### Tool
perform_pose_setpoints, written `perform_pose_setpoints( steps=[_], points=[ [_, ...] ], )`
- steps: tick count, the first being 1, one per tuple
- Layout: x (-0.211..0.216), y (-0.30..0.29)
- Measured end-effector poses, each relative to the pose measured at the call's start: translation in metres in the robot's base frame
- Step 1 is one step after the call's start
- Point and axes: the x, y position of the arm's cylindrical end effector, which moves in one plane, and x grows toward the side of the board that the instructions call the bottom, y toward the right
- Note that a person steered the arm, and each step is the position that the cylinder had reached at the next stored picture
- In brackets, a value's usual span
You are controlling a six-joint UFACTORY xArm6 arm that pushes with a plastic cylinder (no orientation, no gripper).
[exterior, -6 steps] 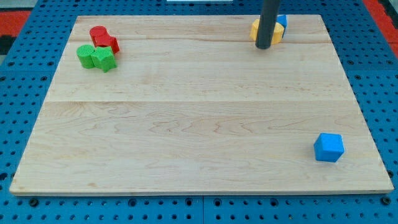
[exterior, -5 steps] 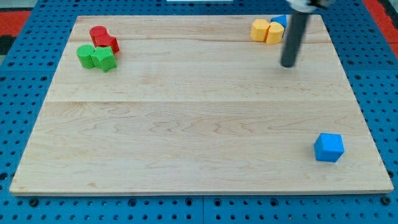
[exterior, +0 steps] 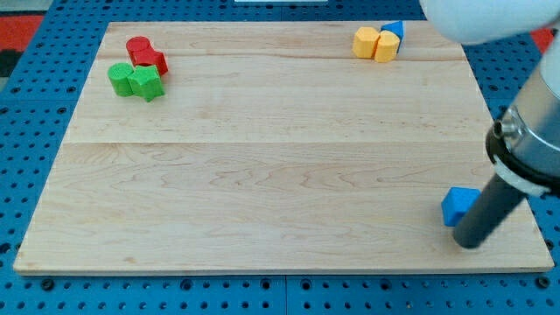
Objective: Push the blue cube to the center right
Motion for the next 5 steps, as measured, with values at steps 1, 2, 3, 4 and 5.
perform_pose_setpoints(
  steps=[1, 2, 3, 4, 5],
  points=[
    [-0.029, 0.004],
    [-0.058, 0.004],
    [-0.078, 0.006],
    [-0.1, 0.013],
    [-0.116, 0.027]
  ],
)
